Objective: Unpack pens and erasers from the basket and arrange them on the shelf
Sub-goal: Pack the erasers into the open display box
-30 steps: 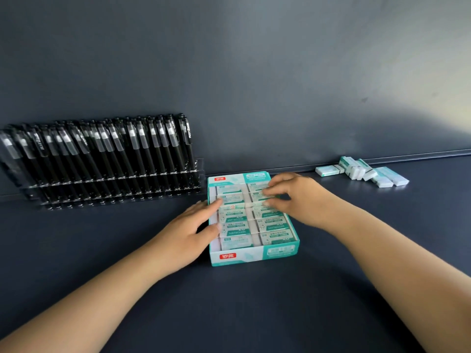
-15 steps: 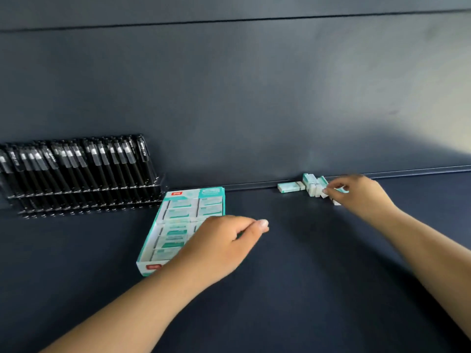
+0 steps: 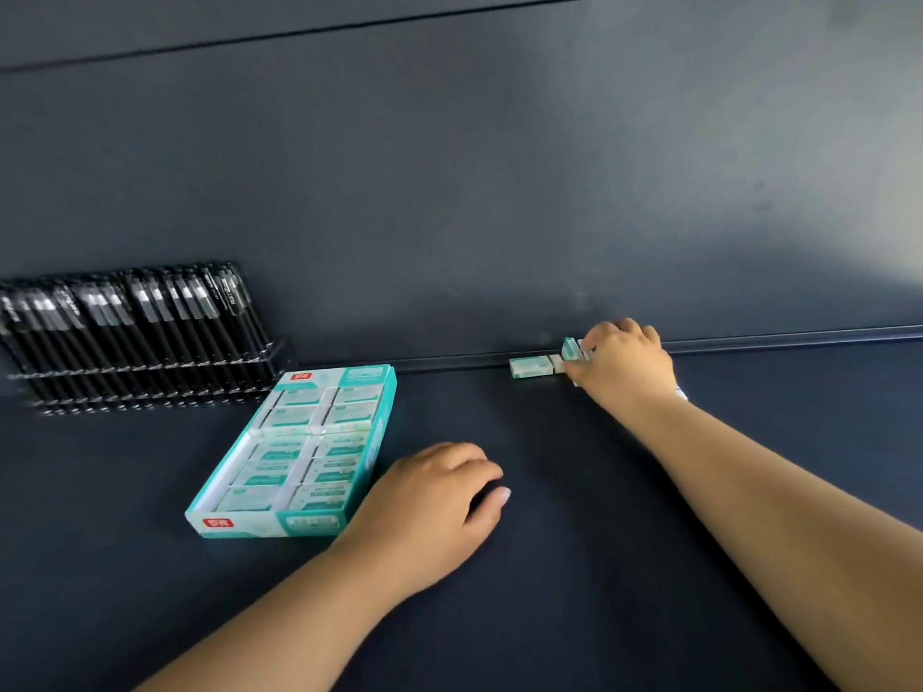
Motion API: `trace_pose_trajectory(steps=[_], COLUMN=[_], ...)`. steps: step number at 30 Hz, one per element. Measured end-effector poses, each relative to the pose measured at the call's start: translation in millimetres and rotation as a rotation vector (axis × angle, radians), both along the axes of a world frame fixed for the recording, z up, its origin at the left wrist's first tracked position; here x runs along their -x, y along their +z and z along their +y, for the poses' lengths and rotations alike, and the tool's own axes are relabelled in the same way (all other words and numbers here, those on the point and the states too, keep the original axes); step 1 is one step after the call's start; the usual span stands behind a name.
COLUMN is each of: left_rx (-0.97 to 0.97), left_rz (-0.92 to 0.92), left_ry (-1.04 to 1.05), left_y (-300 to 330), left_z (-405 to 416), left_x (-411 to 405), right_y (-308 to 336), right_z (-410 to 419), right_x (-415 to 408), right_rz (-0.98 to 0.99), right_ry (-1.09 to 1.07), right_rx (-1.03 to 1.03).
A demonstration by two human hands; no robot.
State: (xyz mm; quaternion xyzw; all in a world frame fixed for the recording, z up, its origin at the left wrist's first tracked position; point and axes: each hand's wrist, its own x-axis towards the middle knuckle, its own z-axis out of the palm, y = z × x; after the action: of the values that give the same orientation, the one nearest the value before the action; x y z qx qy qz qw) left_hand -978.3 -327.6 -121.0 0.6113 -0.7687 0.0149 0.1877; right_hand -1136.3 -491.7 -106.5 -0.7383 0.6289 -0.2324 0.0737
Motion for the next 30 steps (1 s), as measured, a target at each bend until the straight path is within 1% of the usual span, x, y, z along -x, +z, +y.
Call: trace_pose_trajectory(steps=[4,6,9,13,17,19,22,24,26,27,28,30], left_rx=[-0.011,0.014,-0.028,-0.063,-0.122,-0.135,-0.163,-0.184,-0.237,-0.259,-0.271,-0.287], left_rz=[0.010,0.020,0.063,0.104,0.188,0.245,0.397,0.505,0.636,0.735,0.880,1.249], left_ry=[-0.037,-0.033,-0.020,-0.024,-0.045,-0.037,0.000,0.047,0.110,0.144,0.162,0.160], left_y=[0,1,4,1,7,8,9,10,10,11,12,17], left_z=[1,1,-1,-2,1,1,2,1,-2,-3,-4,-3], left_x=[-1,-2,-2,-6,-6,-7,-8,-9,-8,-6,-3,1], right_y=[1,1,-2,-4,-7,-6,-4,-6,-8,-8,-7,-5], right_z=[3,8,16,21,27,32,50,69,92,102,112,124], right_x=[9,11,12,11,1,1,8,12,9,5,0,-9], right_rz=[-0.042,-0.010,0.026,0.029,0.204,0.203,0.105,0.060,-0.034,-0.089,-0.126,-0.176], right_ry=[-0.034,-0.033,-0.025,-0.033,0.008,0.028,0.057,0.107,0.204,0.261,0.313,0.403], right_rx=[-0.044,-0.033,-0.021,-0.008,0.014,0.004,0.010,0.139,0.343,0.434,0.509,0.559])
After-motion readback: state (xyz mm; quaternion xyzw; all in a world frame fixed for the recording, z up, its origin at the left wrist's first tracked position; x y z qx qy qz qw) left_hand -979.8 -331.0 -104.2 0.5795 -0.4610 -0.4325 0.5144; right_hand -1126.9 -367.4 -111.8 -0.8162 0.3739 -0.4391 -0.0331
